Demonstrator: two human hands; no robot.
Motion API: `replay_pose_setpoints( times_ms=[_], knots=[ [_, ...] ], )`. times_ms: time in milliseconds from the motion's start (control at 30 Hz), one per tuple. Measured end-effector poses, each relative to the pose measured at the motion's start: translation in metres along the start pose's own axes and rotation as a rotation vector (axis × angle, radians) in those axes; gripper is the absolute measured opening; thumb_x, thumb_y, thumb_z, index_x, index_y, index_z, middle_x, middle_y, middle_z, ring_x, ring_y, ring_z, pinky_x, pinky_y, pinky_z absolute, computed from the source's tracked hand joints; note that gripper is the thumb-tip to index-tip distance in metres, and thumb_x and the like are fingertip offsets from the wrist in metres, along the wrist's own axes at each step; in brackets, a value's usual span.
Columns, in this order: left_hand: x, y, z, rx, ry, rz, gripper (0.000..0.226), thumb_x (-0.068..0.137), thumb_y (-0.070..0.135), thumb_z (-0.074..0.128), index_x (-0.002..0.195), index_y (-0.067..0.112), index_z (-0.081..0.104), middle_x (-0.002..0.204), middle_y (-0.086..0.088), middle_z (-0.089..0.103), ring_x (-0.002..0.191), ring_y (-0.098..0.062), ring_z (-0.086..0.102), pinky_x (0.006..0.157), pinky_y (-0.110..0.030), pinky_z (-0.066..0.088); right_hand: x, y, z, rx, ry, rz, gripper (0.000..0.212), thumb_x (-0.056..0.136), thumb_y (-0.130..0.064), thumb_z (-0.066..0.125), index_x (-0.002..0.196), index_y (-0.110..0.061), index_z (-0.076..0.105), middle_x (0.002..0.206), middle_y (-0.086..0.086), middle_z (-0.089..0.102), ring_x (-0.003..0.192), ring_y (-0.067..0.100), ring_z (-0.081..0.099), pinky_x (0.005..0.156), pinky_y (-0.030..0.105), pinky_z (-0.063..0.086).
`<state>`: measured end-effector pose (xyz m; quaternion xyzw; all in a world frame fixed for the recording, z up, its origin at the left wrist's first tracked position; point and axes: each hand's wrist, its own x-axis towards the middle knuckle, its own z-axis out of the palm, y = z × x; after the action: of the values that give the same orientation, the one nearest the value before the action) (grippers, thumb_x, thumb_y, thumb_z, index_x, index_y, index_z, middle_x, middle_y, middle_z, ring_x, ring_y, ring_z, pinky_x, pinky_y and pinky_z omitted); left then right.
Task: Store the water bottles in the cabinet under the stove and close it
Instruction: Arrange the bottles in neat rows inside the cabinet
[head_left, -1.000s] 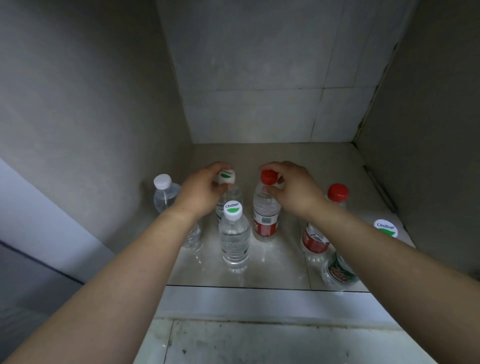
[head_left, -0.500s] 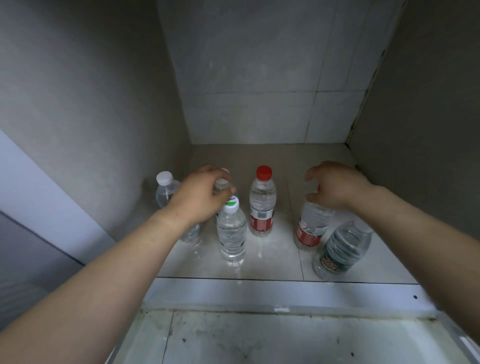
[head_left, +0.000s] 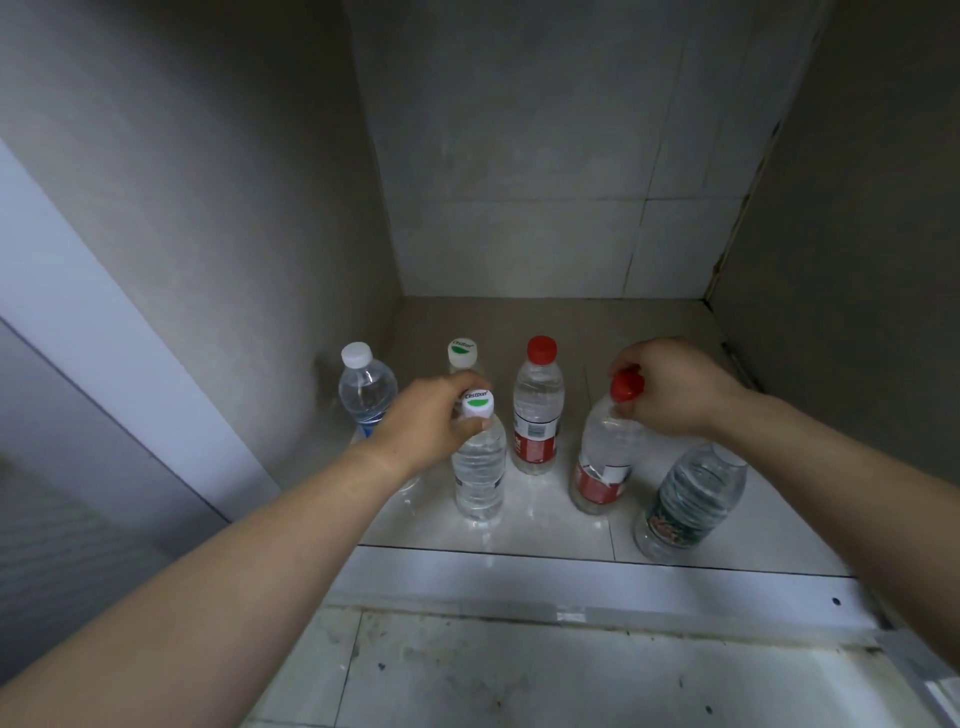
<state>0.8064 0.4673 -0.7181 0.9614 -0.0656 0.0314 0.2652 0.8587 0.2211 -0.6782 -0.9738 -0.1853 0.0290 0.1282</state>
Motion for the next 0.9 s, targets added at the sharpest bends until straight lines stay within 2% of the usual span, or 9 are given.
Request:
replay_pose_setpoints(
  times_ms=[100, 233, 367, 500, 600, 767, 900],
  knots=[
    [-0.002, -0.002, -0.002, 0.035, -0.013, 0.002, 0.036, 0.083, 0.023, 0.067, 0.117, 0.022, 0.058, 0.105, -0.006, 0.069, 0.088, -0.02, 0.064, 0.08, -0.031, 0.05, -0.005, -0.01, 0.0, 0.036, -0.019, -0.051, 0.031, 0.073, -0.022, 0.074, 0.101, -0.011, 0.067, 0.102, 0.006, 0.067, 0.093, 0.021, 0.06, 0.076, 0.027, 0.045],
    [-0.011, -0.014, -0.013, 0.097, -0.024, -0.007, 0.038, 0.086, 0.021, 0.063, 0.123, 0.018, 0.054, 0.109, -0.01, 0.066, 0.095, -0.026, 0.063, 0.08, -0.03, 0.047, -0.009, -0.024, 0.012, 0.091, -0.018, -0.11, 0.03, 0.074, -0.021, 0.074, 0.102, -0.017, 0.066, 0.101, 0.002, 0.067, 0.09, 0.017, 0.059, 0.073, 0.022, 0.039],
    [-0.018, -0.02, -0.018, 0.146, -0.022, 0.0, 0.038, 0.088, 0.022, 0.061, 0.124, 0.016, 0.053, 0.109, -0.012, 0.065, 0.097, -0.029, 0.061, 0.079, -0.032, 0.047, -0.006, -0.034, 0.024, 0.135, 0.009, -0.172, 0.033, 0.076, -0.018, 0.071, 0.109, -0.016, 0.065, 0.106, 0.005, 0.068, 0.096, 0.02, 0.061, 0.078, 0.024, 0.043],
    [-0.018, -0.022, -0.018, 0.158, 0.003, 0.004, 0.036, 0.089, 0.021, 0.058, 0.124, 0.016, 0.053, 0.106, -0.012, 0.064, 0.095, -0.028, 0.06, 0.069, -0.025, 0.036, -0.004, -0.037, 0.029, 0.14, 0.058, -0.227, 0.037, 0.078, -0.017, 0.07, 0.115, -0.015, 0.064, 0.113, 0.006, 0.066, 0.102, 0.021, 0.061, 0.078, 0.015, 0.036],
    [-0.016, -0.025, -0.017, 0.144, 0.01, 0.003, 0.037, 0.089, 0.02, 0.059, 0.125, 0.016, 0.052, 0.108, -0.012, 0.064, 0.097, -0.027, 0.061, 0.072, -0.026, 0.04, -0.004, -0.036, 0.034, 0.157, 0.074, -0.263, 0.039, 0.079, -0.019, 0.07, 0.117, -0.015, 0.063, 0.113, 0.007, 0.065, 0.102, 0.02, 0.06, 0.08, 0.015, 0.037],
    [-0.014, -0.026, -0.019, 0.1, 0.008, 0.044, 0.035, 0.083, 0.023, 0.065, 0.117, 0.019, 0.059, 0.106, -0.005, 0.064, 0.092, -0.02, 0.061, 0.08, -0.031, 0.048, -0.006, -0.034, 0.038, 0.19, 0.104, -0.279, 0.042, 0.076, -0.022, 0.074, 0.117, -0.016, 0.064, 0.11, 0.006, 0.063, 0.098, 0.019, 0.06, 0.082, 0.021, 0.044],
    [-0.018, -0.024, -0.017, 0.078, 0.138, 0.02, 0.028, 0.08, 0.032, 0.068, 0.105, 0.021, 0.064, 0.097, -0.001, 0.064, 0.087, -0.018, 0.06, 0.076, -0.03, 0.048, -0.008, -0.033, 0.037, 0.232, 0.129, -0.251, 0.048, 0.071, -0.027, 0.079, 0.114, -0.014, 0.064, 0.105, 0.005, 0.061, 0.091, 0.015, 0.057, 0.079, 0.022, 0.044]
  ],
)
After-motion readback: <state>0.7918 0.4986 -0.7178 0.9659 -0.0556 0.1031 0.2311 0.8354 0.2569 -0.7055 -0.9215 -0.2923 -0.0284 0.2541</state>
